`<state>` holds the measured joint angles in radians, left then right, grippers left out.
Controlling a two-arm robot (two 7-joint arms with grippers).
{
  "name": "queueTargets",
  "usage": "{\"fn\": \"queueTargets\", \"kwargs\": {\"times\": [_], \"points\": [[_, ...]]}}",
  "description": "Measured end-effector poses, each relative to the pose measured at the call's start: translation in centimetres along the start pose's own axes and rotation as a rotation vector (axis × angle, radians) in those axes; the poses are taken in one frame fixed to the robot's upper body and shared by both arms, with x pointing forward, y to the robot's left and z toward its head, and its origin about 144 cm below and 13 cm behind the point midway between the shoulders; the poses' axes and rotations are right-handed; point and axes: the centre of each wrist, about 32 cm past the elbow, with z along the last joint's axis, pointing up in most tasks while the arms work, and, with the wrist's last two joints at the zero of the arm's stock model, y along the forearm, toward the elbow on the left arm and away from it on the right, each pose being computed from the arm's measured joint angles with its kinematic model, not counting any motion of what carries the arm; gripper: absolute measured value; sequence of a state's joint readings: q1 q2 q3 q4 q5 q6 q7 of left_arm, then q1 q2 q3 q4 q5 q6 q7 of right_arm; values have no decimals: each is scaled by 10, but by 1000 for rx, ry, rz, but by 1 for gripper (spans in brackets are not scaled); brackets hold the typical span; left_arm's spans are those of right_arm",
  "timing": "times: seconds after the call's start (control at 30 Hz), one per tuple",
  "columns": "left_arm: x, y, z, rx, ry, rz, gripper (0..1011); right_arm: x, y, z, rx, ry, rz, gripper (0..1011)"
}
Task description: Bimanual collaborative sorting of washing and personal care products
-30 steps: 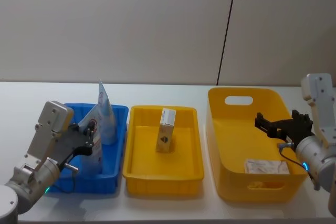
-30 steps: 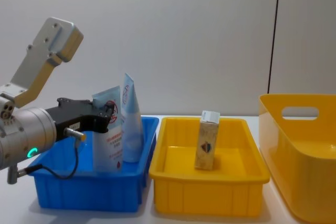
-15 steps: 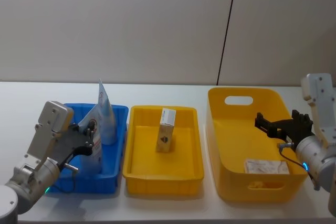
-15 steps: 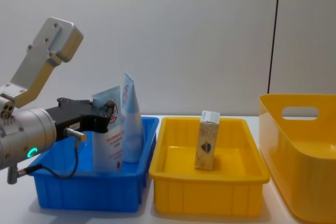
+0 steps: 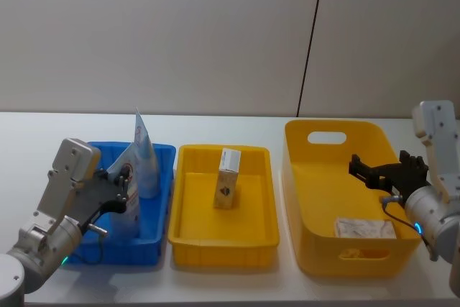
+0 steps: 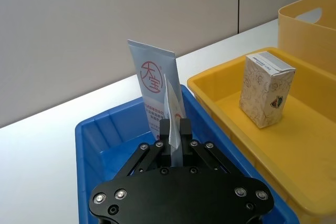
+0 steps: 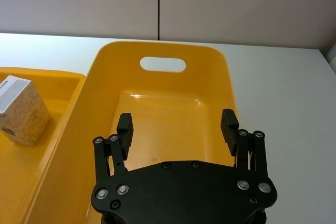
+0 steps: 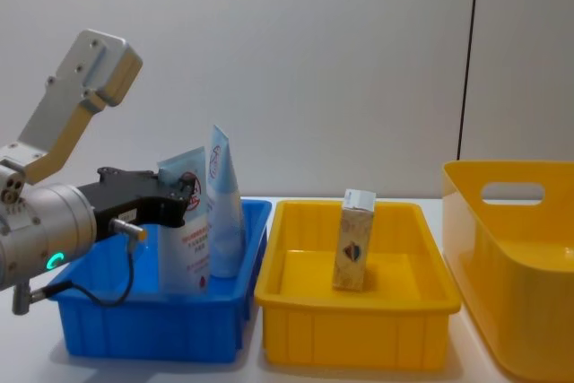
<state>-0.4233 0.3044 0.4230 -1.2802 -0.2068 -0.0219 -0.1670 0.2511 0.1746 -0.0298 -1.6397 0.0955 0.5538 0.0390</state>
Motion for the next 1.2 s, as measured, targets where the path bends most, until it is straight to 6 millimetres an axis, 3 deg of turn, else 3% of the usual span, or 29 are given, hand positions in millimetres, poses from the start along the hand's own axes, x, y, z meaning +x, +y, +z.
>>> {"fn": "queueTargets", "kwargs": {"times": [1.2], "points": [[-5, -9, 7, 7, -21, -23, 84, 0, 0, 0, 0, 0, 0, 1004]]}}
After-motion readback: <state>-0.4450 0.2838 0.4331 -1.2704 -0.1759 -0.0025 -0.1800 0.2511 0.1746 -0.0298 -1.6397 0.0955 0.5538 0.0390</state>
